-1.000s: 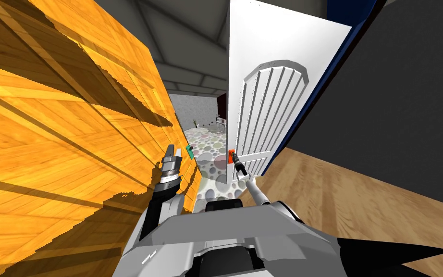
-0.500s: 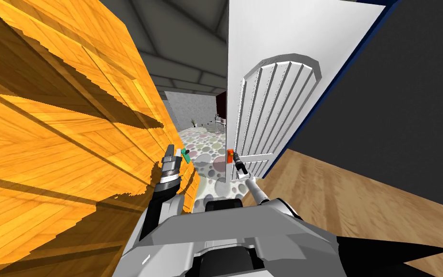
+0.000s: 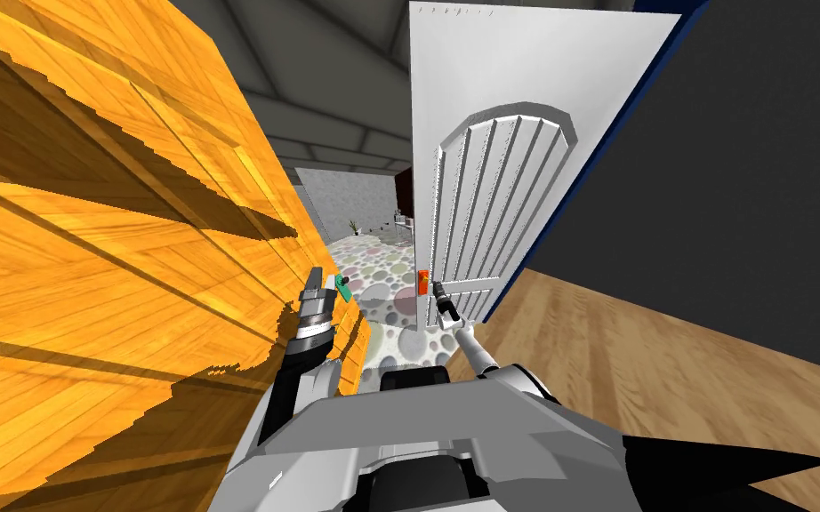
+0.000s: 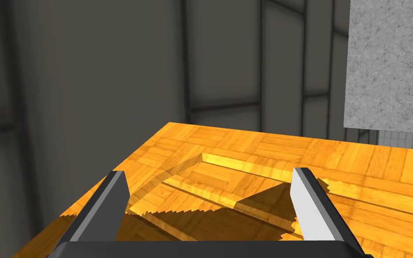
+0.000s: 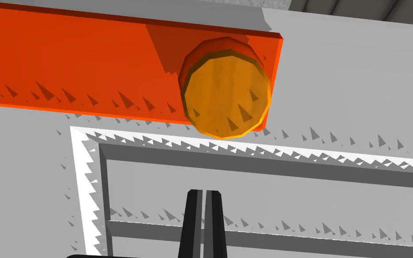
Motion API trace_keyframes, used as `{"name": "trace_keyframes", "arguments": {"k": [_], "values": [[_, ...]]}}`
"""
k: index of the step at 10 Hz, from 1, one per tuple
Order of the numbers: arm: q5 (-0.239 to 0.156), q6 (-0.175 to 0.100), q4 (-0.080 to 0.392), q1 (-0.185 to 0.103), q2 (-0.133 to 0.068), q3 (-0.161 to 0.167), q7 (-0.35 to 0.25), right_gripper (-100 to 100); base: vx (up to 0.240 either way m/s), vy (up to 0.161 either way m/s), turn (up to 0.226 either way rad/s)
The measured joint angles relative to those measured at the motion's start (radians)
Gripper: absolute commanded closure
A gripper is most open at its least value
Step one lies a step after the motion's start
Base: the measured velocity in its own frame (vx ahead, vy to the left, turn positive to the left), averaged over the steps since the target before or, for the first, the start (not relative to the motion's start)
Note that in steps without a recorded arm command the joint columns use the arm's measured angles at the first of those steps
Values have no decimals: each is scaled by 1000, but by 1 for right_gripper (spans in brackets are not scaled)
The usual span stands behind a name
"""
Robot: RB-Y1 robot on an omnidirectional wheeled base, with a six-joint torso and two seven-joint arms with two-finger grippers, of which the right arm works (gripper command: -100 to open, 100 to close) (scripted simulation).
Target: Push the door open
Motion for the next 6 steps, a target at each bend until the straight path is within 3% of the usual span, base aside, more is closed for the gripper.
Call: {"name": "trace_keyframes", "arguments": {"k": [3,4,6], "values": [[-5,17,-6,-1,16,-5,1,-100,-252,103,-58],[-7,20,0,-6,24,-7,1,-100,-101,44,-17],[-7,16,5,-6,19,-9,4,-100,124,20,5]]}}
